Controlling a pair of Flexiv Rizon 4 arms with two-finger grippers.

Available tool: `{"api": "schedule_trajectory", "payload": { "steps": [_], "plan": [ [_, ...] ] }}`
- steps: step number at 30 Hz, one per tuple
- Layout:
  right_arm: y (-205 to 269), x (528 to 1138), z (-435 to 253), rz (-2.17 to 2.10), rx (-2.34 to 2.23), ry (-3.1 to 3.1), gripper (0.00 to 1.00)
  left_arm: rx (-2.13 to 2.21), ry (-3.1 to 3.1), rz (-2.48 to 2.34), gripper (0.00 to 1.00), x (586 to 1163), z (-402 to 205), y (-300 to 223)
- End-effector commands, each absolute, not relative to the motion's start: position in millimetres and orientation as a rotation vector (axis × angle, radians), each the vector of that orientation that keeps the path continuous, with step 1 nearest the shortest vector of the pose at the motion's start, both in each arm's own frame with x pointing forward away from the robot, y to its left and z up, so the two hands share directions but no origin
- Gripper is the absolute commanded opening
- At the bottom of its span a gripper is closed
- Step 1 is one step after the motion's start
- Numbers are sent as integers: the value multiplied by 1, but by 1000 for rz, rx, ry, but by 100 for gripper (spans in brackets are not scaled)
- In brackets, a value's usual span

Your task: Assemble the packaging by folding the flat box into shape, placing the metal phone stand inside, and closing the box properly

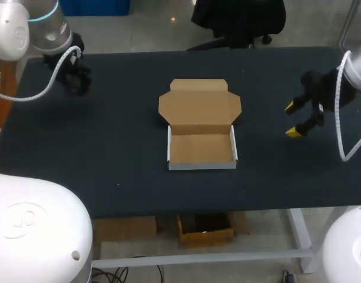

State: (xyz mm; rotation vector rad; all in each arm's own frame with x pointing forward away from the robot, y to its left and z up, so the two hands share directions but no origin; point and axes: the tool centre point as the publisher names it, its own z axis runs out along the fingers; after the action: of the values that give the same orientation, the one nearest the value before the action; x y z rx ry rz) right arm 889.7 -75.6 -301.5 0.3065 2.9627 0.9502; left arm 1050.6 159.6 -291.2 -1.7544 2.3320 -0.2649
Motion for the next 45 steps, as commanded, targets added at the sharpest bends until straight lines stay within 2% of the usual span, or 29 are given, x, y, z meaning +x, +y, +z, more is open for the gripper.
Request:
{"api": "schedule_trajectory", "payload": {
  "steps": [1, 13, 45],
  "plan": [
    [-76, 886, -301, 946, 310, 2952, 100, -1727, 2339, -264, 0, 1044, -283, 150],
    [-76, 886, -301, 946, 310, 2952, 100, -1625, 2429, -261, 0, 1027, -270, 114],
    [-76, 886, -301, 946, 310, 2952, 100, -1452, 2668, -179, 0, 959, -267, -24]
  ]
}}
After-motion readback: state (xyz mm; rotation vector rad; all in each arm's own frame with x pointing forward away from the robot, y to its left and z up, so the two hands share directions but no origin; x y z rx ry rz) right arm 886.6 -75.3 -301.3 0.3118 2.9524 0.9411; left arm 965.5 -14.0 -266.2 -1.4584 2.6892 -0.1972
